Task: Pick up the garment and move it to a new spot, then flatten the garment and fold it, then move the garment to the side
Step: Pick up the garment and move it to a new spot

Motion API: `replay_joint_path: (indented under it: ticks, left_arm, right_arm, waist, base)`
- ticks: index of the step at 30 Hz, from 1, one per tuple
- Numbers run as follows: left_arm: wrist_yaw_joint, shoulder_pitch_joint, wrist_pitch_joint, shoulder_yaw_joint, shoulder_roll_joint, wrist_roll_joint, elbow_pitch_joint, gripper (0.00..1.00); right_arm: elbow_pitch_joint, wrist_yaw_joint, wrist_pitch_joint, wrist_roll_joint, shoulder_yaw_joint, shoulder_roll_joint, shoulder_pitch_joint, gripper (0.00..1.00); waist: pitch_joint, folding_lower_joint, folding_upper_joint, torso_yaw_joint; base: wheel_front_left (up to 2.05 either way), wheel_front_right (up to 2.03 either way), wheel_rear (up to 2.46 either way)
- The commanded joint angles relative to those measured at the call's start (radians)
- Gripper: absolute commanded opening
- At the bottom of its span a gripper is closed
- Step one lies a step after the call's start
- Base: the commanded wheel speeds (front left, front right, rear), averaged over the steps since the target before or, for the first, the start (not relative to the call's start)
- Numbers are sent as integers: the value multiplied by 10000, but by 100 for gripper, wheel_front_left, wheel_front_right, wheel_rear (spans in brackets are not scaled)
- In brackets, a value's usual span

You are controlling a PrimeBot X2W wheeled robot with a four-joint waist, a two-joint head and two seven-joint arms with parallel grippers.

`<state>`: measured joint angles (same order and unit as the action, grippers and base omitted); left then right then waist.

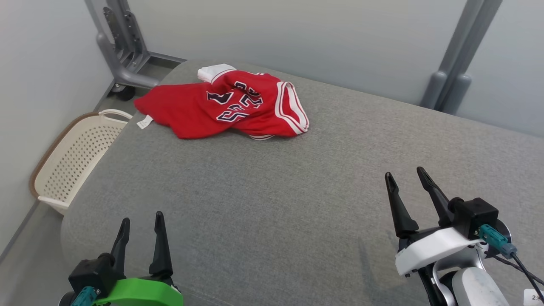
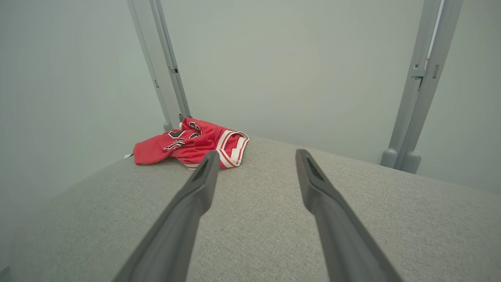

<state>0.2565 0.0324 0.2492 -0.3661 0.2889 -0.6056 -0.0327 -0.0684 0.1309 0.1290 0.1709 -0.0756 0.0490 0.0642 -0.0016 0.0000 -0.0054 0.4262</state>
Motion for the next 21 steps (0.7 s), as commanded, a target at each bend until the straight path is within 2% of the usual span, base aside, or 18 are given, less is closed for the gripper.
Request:
replay_joint_path:
  ticks: [1,14,21]
  left_arm:
    - [-7,70,71,11,32,4,23,100]
    - [-11,-91,83,32,-6,70,136,100]
    - [-279,-1005,-166,-119,315,326,98,100]
  right_arm:
    - [7,-1,-16,-41,23,29,47,100]
    - [173,-1,-90,-235,71,32,307,100]
    - [312,-1,-131,-347,249,32,564,100]
  waist:
    - [71,0,54,625]
    - [374,0,54,450]
    - [767,0,54,-6]
  base:
    - [0,0,0]
    - [0,0,0]
    - [0,0,0]
